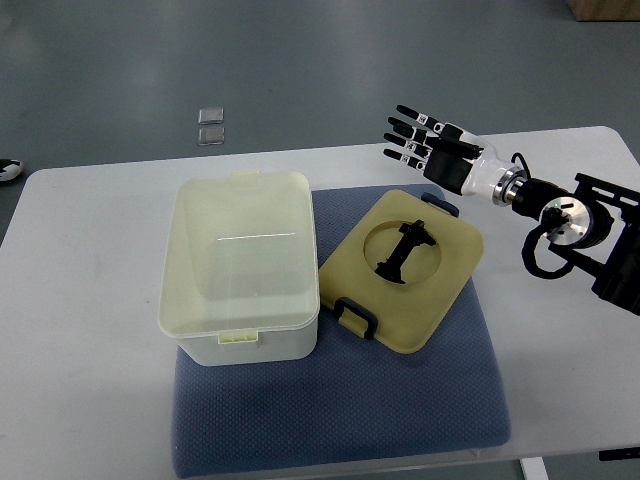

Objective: Open white storage box with right hand

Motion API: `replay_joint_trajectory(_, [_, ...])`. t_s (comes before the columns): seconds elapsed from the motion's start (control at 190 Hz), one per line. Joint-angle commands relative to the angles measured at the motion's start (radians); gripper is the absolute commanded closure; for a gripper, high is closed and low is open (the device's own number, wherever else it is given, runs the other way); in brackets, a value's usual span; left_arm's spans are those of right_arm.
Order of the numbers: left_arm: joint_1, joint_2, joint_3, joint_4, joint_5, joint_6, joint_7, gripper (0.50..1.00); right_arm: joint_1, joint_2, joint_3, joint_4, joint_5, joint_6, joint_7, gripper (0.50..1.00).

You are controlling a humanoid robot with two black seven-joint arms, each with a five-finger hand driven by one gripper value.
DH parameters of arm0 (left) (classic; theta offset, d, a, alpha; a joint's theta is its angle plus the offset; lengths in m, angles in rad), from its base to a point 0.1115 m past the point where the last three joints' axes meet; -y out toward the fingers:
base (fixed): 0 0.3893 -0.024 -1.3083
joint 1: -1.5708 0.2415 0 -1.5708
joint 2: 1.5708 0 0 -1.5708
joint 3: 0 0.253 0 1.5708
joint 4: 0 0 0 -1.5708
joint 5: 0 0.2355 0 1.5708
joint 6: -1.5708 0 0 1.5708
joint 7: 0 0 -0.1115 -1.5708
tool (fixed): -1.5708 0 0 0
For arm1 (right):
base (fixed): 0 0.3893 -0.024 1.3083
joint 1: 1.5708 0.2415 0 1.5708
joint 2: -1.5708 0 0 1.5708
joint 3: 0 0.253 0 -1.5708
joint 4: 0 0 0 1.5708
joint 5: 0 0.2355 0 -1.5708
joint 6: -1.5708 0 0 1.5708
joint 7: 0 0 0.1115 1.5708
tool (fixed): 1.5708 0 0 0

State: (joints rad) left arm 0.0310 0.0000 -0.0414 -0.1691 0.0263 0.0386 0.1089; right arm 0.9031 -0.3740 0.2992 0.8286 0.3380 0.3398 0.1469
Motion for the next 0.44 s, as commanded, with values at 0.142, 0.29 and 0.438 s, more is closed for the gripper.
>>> replay_joint_trajectory(0.142, [0.0,0.0,0.0,0.0,0.0,0.0,0.0,0.5,-0.018,0.001,0.0,0.0,-0.002,0.004,0.011,0.568])
replay_joint_trajectory(0.29, [0.0,0.0,0.0,0.0,0.0,0.0,0.0,0.5,-0.029,0.003,0.001,0.0,0.003,0.008,0.013,0.568])
replay_joint_trajectory(0.438, [0.0,0.0,0.0,0.0,0.0,0.0,0.0,0.5,-0.029,0.003,0.003,0.001,-0.001,0.011,0.013,0.568])
